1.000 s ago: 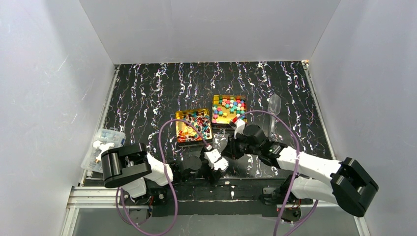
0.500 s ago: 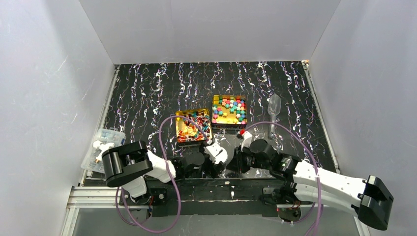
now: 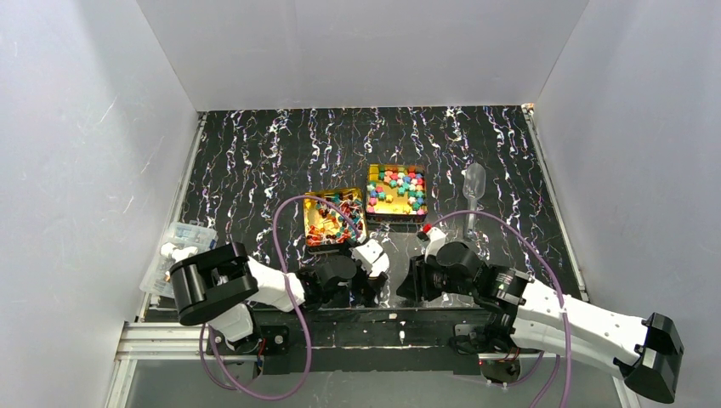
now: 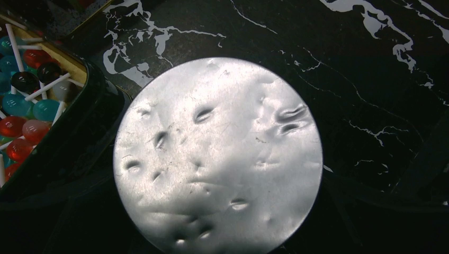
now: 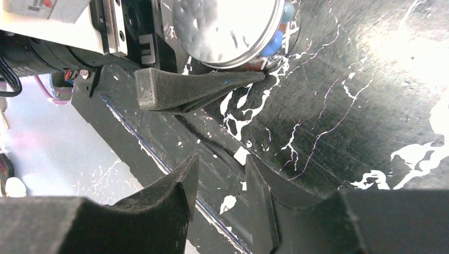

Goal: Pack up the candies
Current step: Screw the bottle lid onto the packing bottle.

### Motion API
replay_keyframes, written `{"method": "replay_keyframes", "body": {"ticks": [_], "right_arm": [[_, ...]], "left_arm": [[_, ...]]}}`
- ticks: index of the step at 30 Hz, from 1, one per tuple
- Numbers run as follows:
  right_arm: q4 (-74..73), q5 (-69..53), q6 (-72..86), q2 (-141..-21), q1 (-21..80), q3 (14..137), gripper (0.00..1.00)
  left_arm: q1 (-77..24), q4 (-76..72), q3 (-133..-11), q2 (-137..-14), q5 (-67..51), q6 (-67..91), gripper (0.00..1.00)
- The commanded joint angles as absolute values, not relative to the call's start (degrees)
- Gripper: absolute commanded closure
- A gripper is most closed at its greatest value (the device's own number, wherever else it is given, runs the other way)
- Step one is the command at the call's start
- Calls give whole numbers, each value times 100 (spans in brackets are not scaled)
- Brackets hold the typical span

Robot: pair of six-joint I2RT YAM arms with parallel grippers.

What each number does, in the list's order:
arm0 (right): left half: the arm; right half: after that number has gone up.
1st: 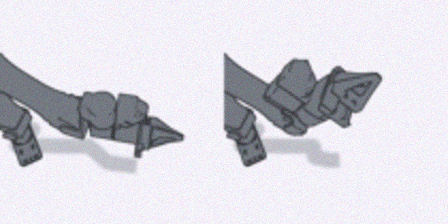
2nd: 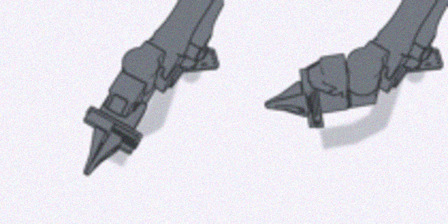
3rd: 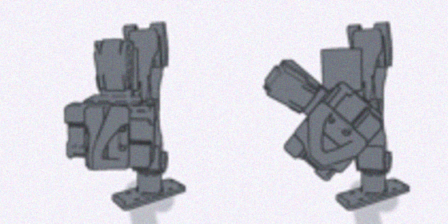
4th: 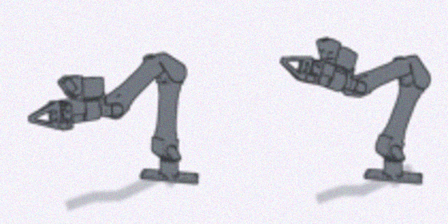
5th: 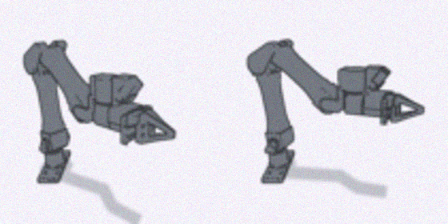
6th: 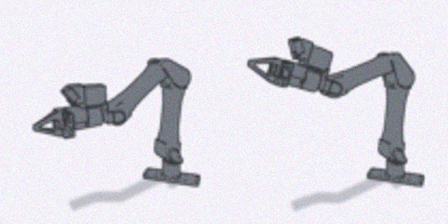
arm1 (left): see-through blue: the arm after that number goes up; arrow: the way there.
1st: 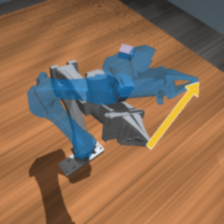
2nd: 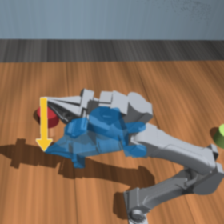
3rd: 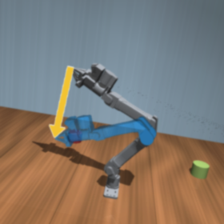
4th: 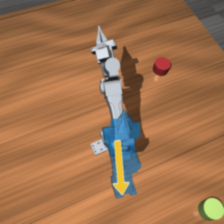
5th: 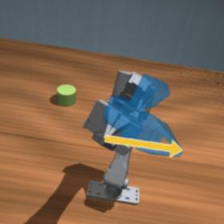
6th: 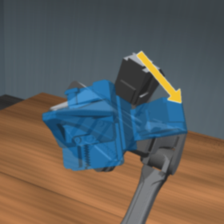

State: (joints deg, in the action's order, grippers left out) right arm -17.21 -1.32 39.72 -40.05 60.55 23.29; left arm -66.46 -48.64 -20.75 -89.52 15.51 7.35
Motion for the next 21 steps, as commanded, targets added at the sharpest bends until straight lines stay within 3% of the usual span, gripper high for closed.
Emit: {"method": "replay_keyframes", "body": {"ticks": [1,12,21], "right_arm": [[-1845,252,3885,-4020,6064,2746,52],[-1858,415,3690,-4430,6056,3206,43],[-2030,611,3411,-4767,6047,3744,37]], "left_arm": [[-6627,-4022,-1980,-8528,1474,670,2],[-6627,-2832,-1839,-7390,1060,956,2],[-6627,-262,-2141,-5635,1090,1414,2]]}}
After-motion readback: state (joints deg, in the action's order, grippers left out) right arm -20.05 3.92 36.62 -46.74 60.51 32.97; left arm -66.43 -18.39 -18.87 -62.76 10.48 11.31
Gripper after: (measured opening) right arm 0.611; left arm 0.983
